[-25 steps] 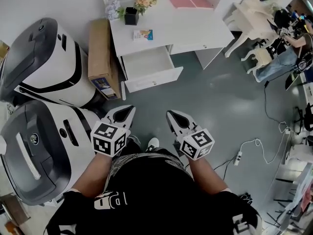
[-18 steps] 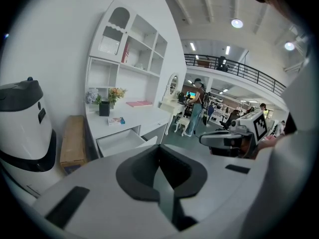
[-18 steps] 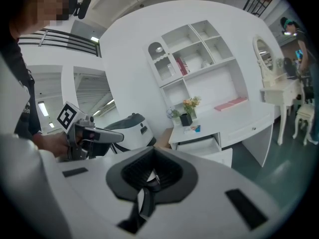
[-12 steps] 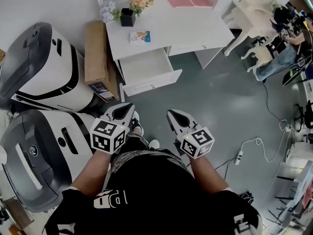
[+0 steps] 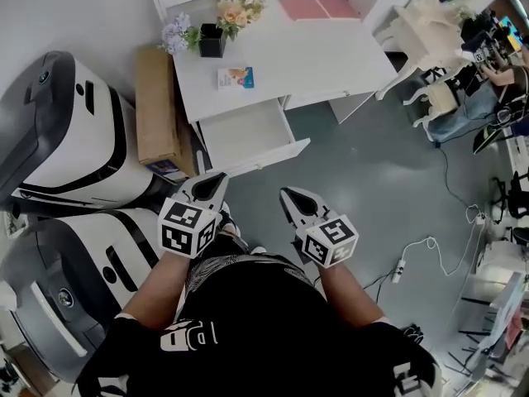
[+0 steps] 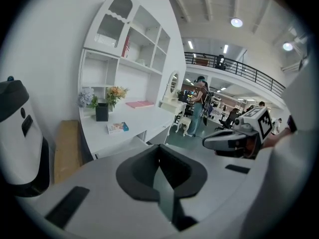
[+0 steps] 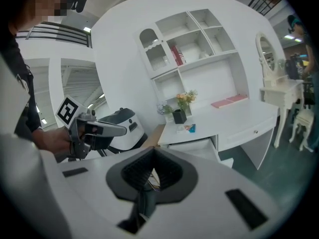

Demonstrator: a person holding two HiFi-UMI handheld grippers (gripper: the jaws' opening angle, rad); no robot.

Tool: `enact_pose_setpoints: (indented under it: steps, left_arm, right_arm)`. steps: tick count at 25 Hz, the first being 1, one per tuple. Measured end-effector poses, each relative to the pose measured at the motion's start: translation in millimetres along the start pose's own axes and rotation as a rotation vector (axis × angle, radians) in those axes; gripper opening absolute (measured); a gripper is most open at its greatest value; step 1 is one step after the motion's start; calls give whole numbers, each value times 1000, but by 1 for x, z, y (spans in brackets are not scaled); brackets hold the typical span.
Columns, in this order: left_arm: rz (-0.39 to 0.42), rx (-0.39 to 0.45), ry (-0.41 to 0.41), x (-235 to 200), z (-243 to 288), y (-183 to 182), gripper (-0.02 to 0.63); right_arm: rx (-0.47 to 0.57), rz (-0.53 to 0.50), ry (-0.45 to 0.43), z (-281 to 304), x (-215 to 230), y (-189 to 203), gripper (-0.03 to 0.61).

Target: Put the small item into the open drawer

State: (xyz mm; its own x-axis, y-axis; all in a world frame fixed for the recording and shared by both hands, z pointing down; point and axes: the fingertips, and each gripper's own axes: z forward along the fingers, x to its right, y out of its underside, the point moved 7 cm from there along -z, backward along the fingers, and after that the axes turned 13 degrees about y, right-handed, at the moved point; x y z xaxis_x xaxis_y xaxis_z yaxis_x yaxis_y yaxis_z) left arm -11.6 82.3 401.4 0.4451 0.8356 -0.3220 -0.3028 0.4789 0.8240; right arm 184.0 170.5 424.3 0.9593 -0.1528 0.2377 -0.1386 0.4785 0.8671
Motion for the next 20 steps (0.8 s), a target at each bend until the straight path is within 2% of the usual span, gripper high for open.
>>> enact_pose_setpoints:
  steps: [8,15,20]
  left_arm:
    - [-14,-4,14,-74,13,-33,14]
    - [10,-42,42,-134,23,-51,14]
    - [30,-67,51,-175,30,-56,14]
  right_arm:
    - [-28,-41,24,69,0,-43,9]
    - [-79,-205,71,127,-6,-70,9]
    - [-107,-233,104,164,-7,-79,9]
